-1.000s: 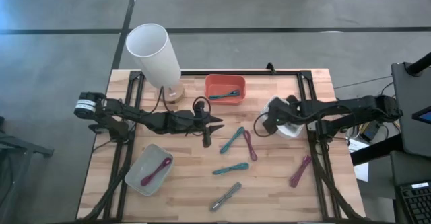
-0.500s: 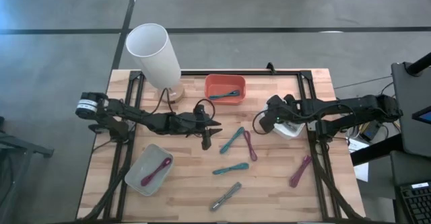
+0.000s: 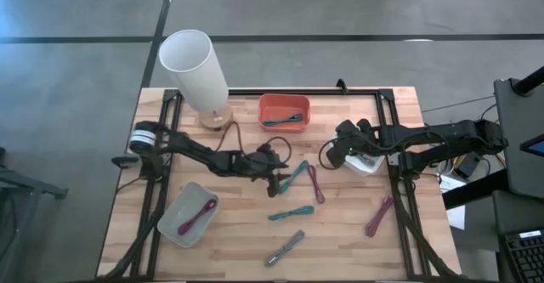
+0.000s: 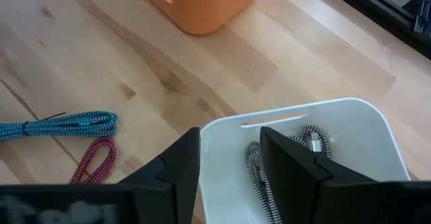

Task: Pick & Place USB Port
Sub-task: Put the top blue and white charger cable into the orange bin

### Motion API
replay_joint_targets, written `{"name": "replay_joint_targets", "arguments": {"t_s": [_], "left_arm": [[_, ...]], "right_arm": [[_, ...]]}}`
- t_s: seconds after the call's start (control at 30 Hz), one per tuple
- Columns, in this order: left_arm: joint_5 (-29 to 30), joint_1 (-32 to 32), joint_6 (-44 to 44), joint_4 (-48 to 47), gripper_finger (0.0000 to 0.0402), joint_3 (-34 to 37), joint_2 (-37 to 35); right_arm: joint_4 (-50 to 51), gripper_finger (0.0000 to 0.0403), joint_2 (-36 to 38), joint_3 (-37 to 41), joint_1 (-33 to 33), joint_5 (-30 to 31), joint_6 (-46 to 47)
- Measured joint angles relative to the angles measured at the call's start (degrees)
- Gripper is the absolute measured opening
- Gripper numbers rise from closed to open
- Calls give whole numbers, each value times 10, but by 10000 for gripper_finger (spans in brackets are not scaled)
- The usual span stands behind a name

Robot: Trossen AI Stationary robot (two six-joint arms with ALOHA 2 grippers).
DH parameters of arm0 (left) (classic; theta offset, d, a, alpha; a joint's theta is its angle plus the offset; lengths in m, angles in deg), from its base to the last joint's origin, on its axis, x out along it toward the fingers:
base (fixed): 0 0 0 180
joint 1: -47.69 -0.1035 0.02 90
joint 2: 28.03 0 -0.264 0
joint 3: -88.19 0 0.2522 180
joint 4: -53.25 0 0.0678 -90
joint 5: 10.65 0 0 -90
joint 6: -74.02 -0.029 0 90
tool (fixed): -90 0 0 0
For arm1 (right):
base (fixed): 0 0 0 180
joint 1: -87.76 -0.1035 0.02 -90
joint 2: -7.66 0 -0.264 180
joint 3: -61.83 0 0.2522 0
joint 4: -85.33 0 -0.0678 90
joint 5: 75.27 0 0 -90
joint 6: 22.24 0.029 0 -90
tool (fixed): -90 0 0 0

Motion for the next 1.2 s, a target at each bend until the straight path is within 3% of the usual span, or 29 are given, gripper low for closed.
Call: {"name": "replay_joint_targets", "arguments": {"t_s": [0.27,0.5,0.6,0.8,0.97,1.2], "left_arm": [[-11,0,22,-55,177,-60,83],[-3,0,25,-85,170,-79,106],[6,1,22,-95,136,-77,102],[11,0,0,-106,21,-76,93],[17,0,-20,-121,21,-74,77],[82,-16,-113,-192,14,-93,14]], "right_arm": [[0,141,0,6,0,0,1],[0,145,0,14,0,0,1],[0,145,0,14,0,0,4],[0,138,0,15,0,0,4],[0,134,0,15,0,0,6],[-4,136,0,15,0,1,6]]}}
